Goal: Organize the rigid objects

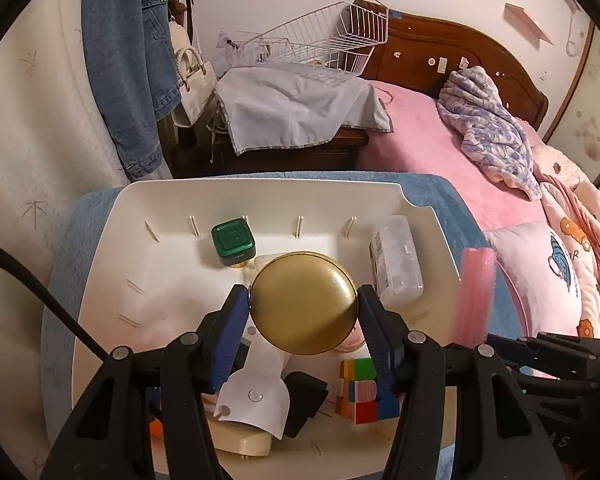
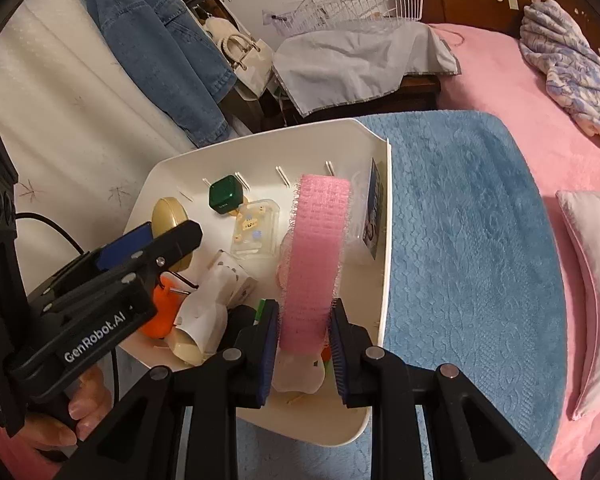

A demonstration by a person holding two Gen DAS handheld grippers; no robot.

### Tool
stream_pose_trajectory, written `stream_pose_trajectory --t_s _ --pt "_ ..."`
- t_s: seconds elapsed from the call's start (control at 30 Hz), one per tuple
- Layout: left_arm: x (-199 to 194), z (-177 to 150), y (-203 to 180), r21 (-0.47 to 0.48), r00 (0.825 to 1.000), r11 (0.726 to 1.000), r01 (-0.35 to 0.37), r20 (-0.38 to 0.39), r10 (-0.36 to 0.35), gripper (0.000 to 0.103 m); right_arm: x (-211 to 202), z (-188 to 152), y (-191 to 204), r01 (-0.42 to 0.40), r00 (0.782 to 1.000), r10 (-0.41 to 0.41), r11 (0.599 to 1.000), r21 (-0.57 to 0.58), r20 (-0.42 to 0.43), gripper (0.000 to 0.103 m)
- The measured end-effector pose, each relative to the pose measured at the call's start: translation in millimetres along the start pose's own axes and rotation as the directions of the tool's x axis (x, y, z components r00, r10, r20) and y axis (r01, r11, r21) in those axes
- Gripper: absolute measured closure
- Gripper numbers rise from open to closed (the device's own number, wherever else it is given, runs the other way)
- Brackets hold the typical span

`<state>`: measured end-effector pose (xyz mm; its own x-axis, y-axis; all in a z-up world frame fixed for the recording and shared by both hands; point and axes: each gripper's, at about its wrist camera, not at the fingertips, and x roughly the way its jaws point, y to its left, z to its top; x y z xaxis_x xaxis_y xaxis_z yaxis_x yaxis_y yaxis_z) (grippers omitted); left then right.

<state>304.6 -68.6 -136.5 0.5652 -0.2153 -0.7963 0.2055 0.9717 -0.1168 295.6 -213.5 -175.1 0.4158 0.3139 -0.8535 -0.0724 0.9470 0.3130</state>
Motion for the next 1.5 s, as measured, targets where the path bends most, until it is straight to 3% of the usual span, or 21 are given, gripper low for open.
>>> stream_pose_trajectory --t_s 0.33,0.57,0.83,1.0,1.13,1.23,1.5 --pt "-2.5 3.2 -5.4 -0.016 1.000 1.000 -0.002 -0.024 0.002 0.043 -3.1 0.1 -3.6 -0.018 1.000 0.018 1.000 0.011 -0.013 0.075" --pt "-24.7 6.1 -8.5 -0.021 1.000 1.000 -0.016 0.019 0.016 0.025 -19.7 -3.8 -0.6 -0.021 1.000 0.021 1.000 0.006 0.006 0.071" --pt "-54.7 -7.8 -7.0 -0.040 0.999 0.999 -0.025 0.022 0.026 0.024 -47.8 -19.3 7.6 -0.027 0.999 0.027 1.000 0.011 0.041 0.045" --pt "-84.3 -28.6 -9.0 -0.026 0.999 0.999 -0.028 0.024 0.028 0.024 -67.1 -39.5 19.4 -0.028 0.998 0.027 1.000 0.012 0.053 0.036" --pt "-114.0 -52.3 -6.8 -0.025 0.999 0.999 -0.042 0.029 0.043 0.024 -87.5 -63.4 31.4 -0.013 0.997 0.012 1.000 0.005 0.074 0.024" --pt "-141.4 -75.5 -2.0 -0.034 0.998 0.999 -0.041 0.042 0.042 0.024 -104.5 -84.3 40.3 0.006 0.996 -0.007 1.000 0.011 0.087 0.022" --pt "-242.7 -143.1 12.9 -0.086 0.997 0.996 0.005 0.082 0.002 0.024 -168.1 -158.3 75.0 0.090 0.983 -0.086 0.996 -0.019 0.160 0.011"
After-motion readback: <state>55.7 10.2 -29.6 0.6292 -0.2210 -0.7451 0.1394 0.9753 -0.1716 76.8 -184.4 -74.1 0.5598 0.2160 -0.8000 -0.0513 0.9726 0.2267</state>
